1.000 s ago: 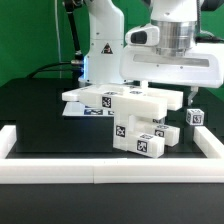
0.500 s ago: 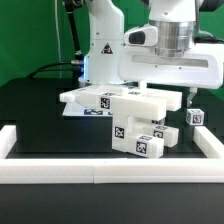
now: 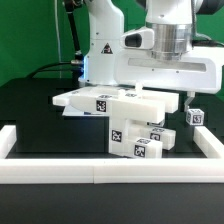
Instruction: Assemble chair
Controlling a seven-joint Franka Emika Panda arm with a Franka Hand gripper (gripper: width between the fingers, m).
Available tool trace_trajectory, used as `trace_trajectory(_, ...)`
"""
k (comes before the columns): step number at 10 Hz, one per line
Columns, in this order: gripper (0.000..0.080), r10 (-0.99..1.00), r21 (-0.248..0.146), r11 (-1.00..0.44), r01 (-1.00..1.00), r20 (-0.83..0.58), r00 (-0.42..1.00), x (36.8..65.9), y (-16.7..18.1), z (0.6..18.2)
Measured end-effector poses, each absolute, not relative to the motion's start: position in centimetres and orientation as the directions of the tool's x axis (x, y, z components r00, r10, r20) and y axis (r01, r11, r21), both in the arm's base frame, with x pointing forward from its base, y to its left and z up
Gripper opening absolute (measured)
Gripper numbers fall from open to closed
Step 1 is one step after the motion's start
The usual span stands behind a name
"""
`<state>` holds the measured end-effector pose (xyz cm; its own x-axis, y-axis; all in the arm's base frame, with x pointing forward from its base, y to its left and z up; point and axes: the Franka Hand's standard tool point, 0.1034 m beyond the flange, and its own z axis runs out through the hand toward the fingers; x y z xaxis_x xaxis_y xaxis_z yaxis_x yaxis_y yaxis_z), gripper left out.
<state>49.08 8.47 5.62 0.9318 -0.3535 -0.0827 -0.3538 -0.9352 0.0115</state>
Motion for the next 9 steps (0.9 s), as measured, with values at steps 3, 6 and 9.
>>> trace_trajectory(3,0.0649,-0.354,0.013,-0.935,-0.354,-0.076,0.932,49.9,8.4,5.3)
trace_trajectory(6,0.0649,-0.353,0.010,-0.936,-0.353,-0.066,0.933,50.8,8.5,5.4)
trace_trajectory(9,0.0649,-0.349,0.006,-0.937,-0.350,-0.071,0.934,50.0,8.8,5.8)
